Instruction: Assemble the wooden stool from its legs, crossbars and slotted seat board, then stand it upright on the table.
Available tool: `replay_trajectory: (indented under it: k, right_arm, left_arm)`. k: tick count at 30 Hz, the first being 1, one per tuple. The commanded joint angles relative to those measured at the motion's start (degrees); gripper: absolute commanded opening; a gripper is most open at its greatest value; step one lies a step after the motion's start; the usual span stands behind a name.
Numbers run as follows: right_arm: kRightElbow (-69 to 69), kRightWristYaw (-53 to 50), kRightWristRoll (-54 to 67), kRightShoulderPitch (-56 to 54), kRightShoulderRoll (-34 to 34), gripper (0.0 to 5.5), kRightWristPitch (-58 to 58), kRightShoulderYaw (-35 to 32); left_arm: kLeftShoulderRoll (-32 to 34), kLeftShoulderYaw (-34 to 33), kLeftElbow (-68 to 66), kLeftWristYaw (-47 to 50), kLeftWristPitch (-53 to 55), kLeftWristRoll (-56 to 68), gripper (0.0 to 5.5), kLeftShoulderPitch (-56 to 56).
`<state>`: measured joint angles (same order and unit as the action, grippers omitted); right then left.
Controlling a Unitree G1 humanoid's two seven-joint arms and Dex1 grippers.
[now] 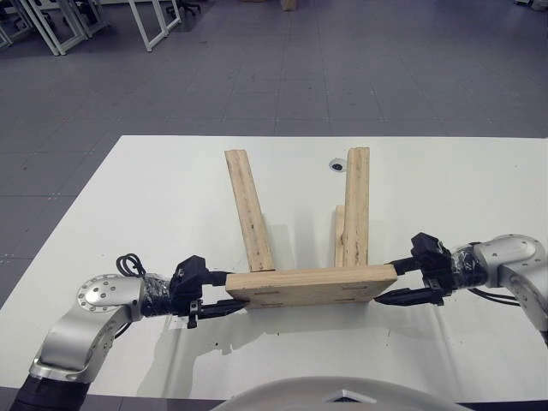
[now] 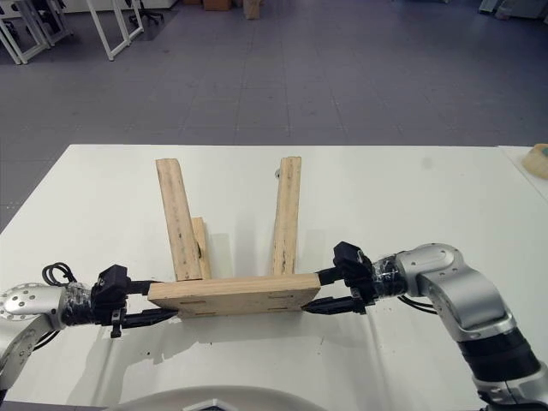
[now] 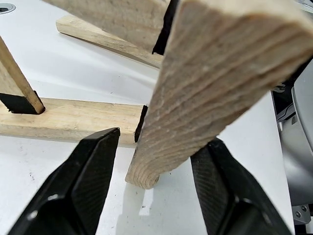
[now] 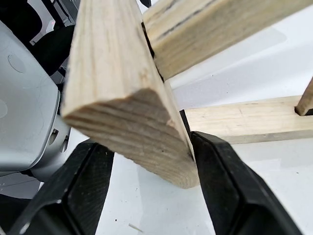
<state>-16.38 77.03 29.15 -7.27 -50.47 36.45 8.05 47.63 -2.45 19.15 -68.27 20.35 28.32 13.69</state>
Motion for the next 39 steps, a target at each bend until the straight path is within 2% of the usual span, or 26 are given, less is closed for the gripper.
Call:
replay_trajectory:
  k: [1, 3, 8, 12, 16, 21, 24, 26, 28, 30, 34, 36, 39]
  right_arm:
    - [2.6, -1.0, -2.2, -1.7, 0.6, 2.06, -1.8, 1.6]
    - [3.9, -1.1, -3.0, -2.0, 1.1, 1.79, -2.7, 2.3]
    - [5.8, -0.5, -1.3, -2.5, 2.4, 1.68, -3.6, 2.3]
    - [4.7, 3.1, 9.9, -5.1, 1.7, 1.68, 3.1, -4.3]
    - [3.7, 6.3, 23.6, -8.7, -0.6, 1.45, 14.4, -11.9]
    - [2.9, 1.5, 39.0, -10.7, 0.3, 1.29, 27.9, -18.0]
    - [7.9, -14.8, 57.5, -13.9, 3.5, 1.29, 34.9, -20.4]
    - [10.3, -30.0, 72.2, -14.1, 4.4, 1.29, 31.4, -18.5]
    - [10.5, -47.5, 81.9, -13.0, 8.9, 1.29, 25.2, -16.9]
    - [9.1, -60.9, 83.8, -12.0, 16.3, 1.29, 21.0, -18.1]
    - [5.2, -91.2, 83.9, -14.1, 34.5, 1.29, 8.8, -23.1]
    - [3.3, -103.7, 83.9, -15.0, 38.6, 1.29, 2.9, -23.7]
    - [5.1, -115.7, 83.8, -18.6, 42.0, 1.29, -1.9, -25.0]
  left_arm:
    - [-0.1, 1.5, -2.1, 0.4, 0.3, -1.3, 1.9, -2.4]
    - [-0.4, 2.5, -3.4, 0.1, 0.4, -1.4, 1.59, -3.9]
    - [-1.9, 3.9, -6.0, -1.5, 1.7, 1.3, 1.57, -7.5]
    - [-0.2, -1.3, -2.2, -4.1, 8.3, 10.7, 1.57, -10.3]
    - [2.9, -7.6, 2.3, -5.8, 19.6, 26.0, 1.51, -16.0]
    - [3.5, -11.4, 4.2, -2.1, 31.3, 42.0, 1.41, -19.5]
    - [3.1, -13.2, 2.2, 6.9, 37.5, 55.6, 1.34, -22.9]
    - [2.1, -12.7, -0.2, 14.1, 39.1, 63.6, 1.34, -25.1]
    - [1.7, -10.0, -2.9, 23.4, 38.6, 74.4, 1.34, -26.3]
    - [0.7, -7.4, -6.0, 30.7, 38.2, 82.7, 1.33, -27.3]
    - [-8.5, -7.8, -17.9, 41.4, 42.5, 84.7, 1.31, -32.7]
    - [-13.0, -10.1, -25.3, 46.8, 43.5, 84.7, 1.31, -37.1]
    - [-19.6, -13.8, -35.8, 56.1, 44.3, 84.7, 1.31, -43.7]
